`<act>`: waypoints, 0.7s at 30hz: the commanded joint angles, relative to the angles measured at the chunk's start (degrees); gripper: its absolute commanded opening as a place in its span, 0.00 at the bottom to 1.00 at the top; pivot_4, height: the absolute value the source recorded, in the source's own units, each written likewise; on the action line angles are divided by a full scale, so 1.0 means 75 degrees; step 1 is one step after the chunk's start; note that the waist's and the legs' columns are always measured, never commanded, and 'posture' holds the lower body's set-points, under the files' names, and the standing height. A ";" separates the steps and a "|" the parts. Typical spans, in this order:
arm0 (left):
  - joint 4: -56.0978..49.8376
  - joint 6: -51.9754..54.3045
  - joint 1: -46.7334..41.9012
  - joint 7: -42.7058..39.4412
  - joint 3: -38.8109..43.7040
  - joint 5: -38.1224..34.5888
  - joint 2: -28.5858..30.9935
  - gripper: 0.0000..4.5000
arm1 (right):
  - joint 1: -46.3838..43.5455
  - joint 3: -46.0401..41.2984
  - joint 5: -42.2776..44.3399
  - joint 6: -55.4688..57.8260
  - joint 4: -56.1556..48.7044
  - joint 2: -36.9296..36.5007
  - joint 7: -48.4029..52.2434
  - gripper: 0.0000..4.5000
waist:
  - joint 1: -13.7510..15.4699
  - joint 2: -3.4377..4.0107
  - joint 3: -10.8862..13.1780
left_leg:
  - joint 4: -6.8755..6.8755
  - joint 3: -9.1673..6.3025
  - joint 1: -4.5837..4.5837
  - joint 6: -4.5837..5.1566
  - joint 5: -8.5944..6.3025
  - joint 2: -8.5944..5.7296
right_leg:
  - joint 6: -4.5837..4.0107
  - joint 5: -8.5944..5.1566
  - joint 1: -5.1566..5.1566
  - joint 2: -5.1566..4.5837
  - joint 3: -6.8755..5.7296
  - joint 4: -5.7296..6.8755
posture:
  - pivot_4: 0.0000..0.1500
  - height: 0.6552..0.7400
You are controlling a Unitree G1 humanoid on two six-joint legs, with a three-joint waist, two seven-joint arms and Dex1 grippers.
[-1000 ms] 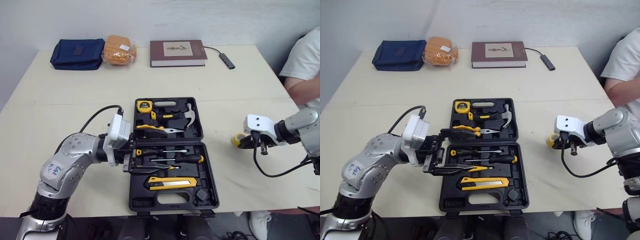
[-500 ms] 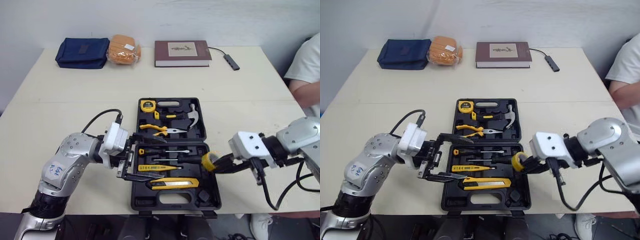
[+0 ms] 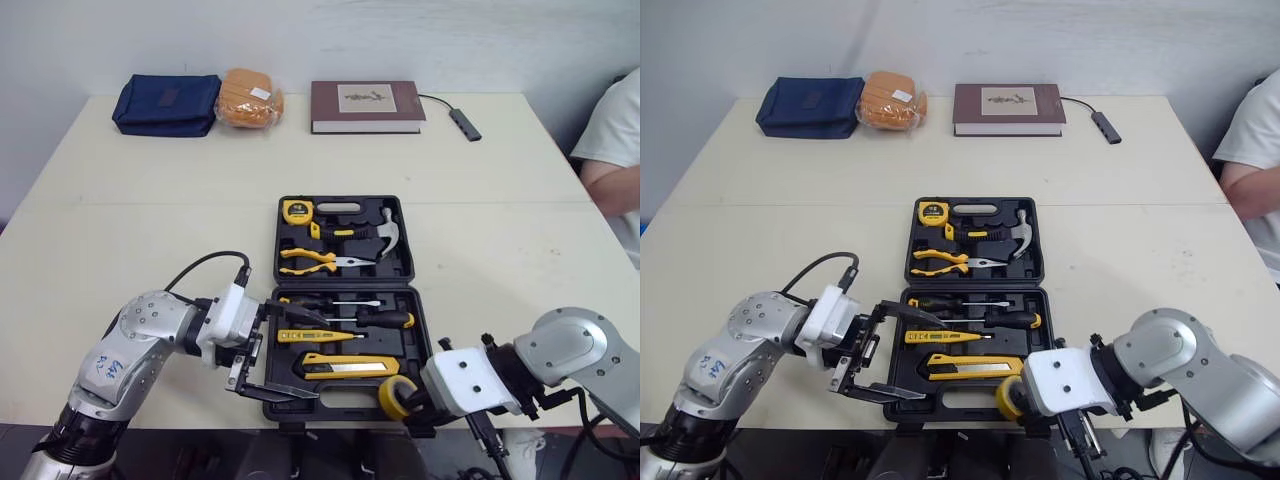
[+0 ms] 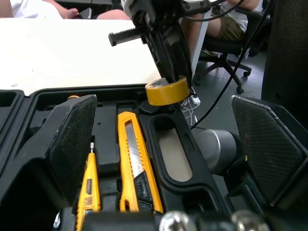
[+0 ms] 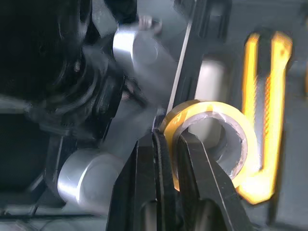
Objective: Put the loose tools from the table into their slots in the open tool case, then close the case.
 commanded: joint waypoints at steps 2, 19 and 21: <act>-0.0356 0.0124 0.0030 0.0095 0.0114 -0.0181 0.0112 1.00 | -0.0116 -0.0095 -0.0206 -0.0196 0.0058 -0.0137 -0.0041 0.01 | 0.0002 0.0000 0.0000 | 0.0000 0.0000 0.0000 0.0001 0.0001 0.0000 | 0.0000 0.0000 0.0001 0.0000 -0.0001 0.0002 | 1.00 1.00; -0.0409 0.0693 -0.0485 0.0814 0.0248 -0.0579 -0.0239 1.00 | -0.0069 0.0748 -0.1113 0.0214 0.0470 -0.0080 -0.0583 0.01 | 0.0011 -0.0014 -0.0007 | 0.0001 -0.0011 0.0002 0.0001 0.0001 0.0000 | 0.0000 0.0000 0.0014 0.0001 -0.0010 -0.0004 | 1.00 1.00; -0.0402 0.0687 -0.0482 0.0793 0.0233 -0.0562 -0.0200 1.00 | -0.0165 0.0803 -0.1121 0.0324 0.0445 -0.0040 -0.0641 0.01 | 0.0008 -0.0017 -0.0008 | 0.0001 -0.0012 0.0002 0.0001 0.0002 0.0000 | 0.0000 0.0000 0.0015 0.0002 -0.0012 -0.0006 | 1.00 1.00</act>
